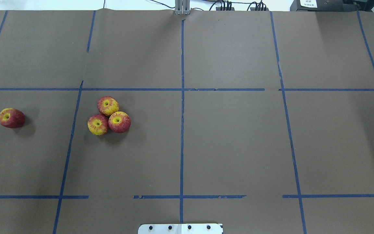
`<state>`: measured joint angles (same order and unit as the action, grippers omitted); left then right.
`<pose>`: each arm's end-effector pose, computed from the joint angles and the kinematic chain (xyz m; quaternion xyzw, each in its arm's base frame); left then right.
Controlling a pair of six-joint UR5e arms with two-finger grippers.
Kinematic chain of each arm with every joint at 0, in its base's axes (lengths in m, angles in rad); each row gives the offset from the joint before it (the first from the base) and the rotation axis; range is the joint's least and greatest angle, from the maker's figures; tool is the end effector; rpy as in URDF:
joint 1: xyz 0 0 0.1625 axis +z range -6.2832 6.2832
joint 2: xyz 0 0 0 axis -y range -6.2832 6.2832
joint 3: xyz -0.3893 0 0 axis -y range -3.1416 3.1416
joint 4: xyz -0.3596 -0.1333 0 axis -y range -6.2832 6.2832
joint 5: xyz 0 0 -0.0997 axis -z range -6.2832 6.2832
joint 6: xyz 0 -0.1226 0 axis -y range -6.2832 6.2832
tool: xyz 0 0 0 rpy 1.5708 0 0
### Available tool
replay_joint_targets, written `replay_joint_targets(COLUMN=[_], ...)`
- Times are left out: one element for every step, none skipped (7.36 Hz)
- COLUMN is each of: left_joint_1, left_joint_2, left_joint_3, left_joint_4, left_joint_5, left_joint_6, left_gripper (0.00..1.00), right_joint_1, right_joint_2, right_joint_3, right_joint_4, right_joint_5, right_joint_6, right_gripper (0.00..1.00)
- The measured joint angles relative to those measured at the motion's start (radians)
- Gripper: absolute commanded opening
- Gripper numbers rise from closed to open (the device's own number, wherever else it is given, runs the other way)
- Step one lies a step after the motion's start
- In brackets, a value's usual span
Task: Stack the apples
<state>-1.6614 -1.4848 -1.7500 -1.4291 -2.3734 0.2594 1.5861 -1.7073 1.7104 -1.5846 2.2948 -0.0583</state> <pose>-0.0830 -0.4142 0.6068 0.0460 0.3884 0.0681 0.9178 0.0583 -0.4045 0.6400 0.0080 -0.3541 -0.0182 0.9350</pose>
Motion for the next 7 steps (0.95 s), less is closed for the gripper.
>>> replay_joint_targets(left_joint_1=[0.009, 0.038, 0.092, 0.162, 0.245, 0.314, 0.375], left_joint_2=[0.0, -0.007, -0.018, -0.023, -0.024, -0.024, -0.024], left_joint_3=[-0.008, -0.019, -0.026, -0.026, -0.017, -0.003, 0.015], left_joint_4=[-0.027, -0.077, -0.143, -0.236, -0.349, -0.442, -0.53], left_joint_5=[0.002, 0.005, 0.012, 0.035, 0.078, 0.105, 0.117], left_joint_6=[-0.003, -0.047, -0.158, -0.301, -0.465, -0.593, -0.707], left_gripper=[1.0, 1.0, 1.0, 1.0, 1.0, 1.0, 1.0], right_joint_1=[0.0, 0.0, 0.0, 0.0, 0.0, 0.0, 0.0], right_joint_2=[0.0, 0.0, 0.0, 0.0, 0.0, 0.0, 0.0], right_joint_3=[0.0, 0.0, 0.0, 0.0, 0.0, 0.0, 0.0], right_joint_4=[0.0, 0.0, 0.0, 0.0, 0.0, 0.0, 0.0], right_joint_5=[0.0, 0.0, 0.0, 0.0, 0.0, 0.0, 0.0], right_joint_6=[0.0, 0.0, 0.0, 0.0, 0.0, 0.0, 0.0], right_gripper=[1.0, 1.0, 1.0, 1.0, 1.0, 1.0, 1.0])
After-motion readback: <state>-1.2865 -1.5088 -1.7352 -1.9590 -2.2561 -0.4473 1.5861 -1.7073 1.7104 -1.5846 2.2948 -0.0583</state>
